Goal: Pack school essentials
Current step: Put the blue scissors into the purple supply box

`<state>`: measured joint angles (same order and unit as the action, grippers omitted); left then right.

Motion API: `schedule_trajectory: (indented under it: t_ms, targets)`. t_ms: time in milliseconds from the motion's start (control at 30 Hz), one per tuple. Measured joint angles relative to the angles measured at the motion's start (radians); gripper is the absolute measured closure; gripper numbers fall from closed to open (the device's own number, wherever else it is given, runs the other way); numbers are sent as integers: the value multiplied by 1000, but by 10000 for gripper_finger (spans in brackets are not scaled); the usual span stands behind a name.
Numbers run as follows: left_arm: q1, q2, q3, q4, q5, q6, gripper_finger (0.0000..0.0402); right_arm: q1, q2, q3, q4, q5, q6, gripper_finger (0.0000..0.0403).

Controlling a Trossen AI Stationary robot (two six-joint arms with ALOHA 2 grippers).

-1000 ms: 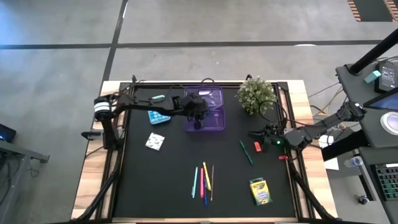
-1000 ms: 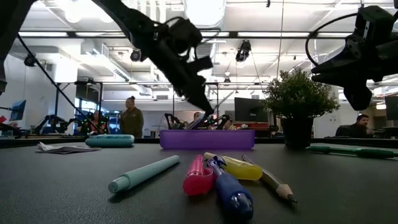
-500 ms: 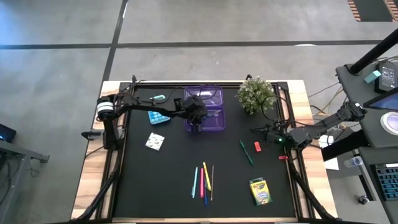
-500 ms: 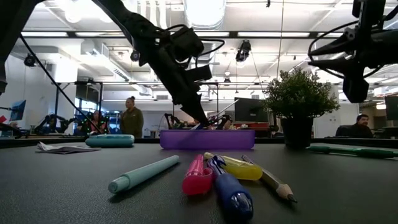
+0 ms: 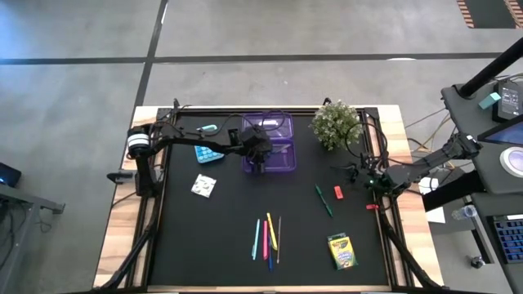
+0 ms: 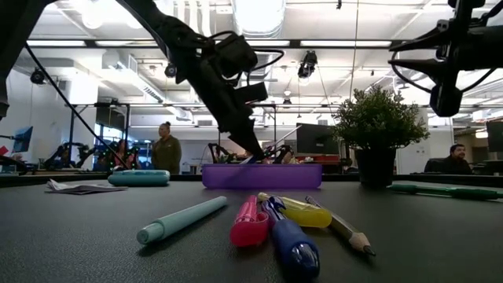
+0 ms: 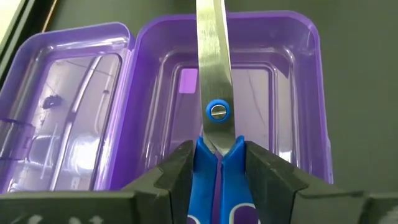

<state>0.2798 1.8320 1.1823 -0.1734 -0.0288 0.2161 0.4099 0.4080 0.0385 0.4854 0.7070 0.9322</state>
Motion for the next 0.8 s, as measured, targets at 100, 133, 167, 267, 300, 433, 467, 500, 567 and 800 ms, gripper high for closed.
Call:
schedule_trajectory:
  t_ms: [100, 133, 167, 267, 300, 433, 467, 500, 567, 800]
  targets:
    - [0, -2, 5, 0, 0, 0, 281, 0, 0, 4, 0, -1, 22, 335]
    - [0, -3, 5, 0, 0, 0, 281, 0, 0, 6, -1, -5, 34, 335]
    - [0, -5, 6, -1, 0, 0, 281, 0, 0, 8, 0, -8, 44, 335]
    - [0, -12, 6, -1, -1, 0, 280, 0, 0, 18, 0, -7, 44, 335]
    - [0, -14, 6, -3, -1, 0, 280, 0, 0, 22, 0, -4, 33, 335]
    - [0, -18, 7, -1, -2, 0, 280, 0, 0, 44, -1, 3, 11, 335]
    - [0, -18, 8, -2, -3, 0, 280, 0, 0, 49, -2, 3, 8, 335]
    - [0, -18, 9, 0, -3, 0, 280, 0, 0, 55, -6, 3, -1, 335]
    - [0, -18, 9, 4, -4, -1, 280, 0, 0, 68, -9, 2, -18, 335]
    - [-1, -19, 5, 7, -5, -21, 292, 0, 0, 94, -9, 3, -121, 335]
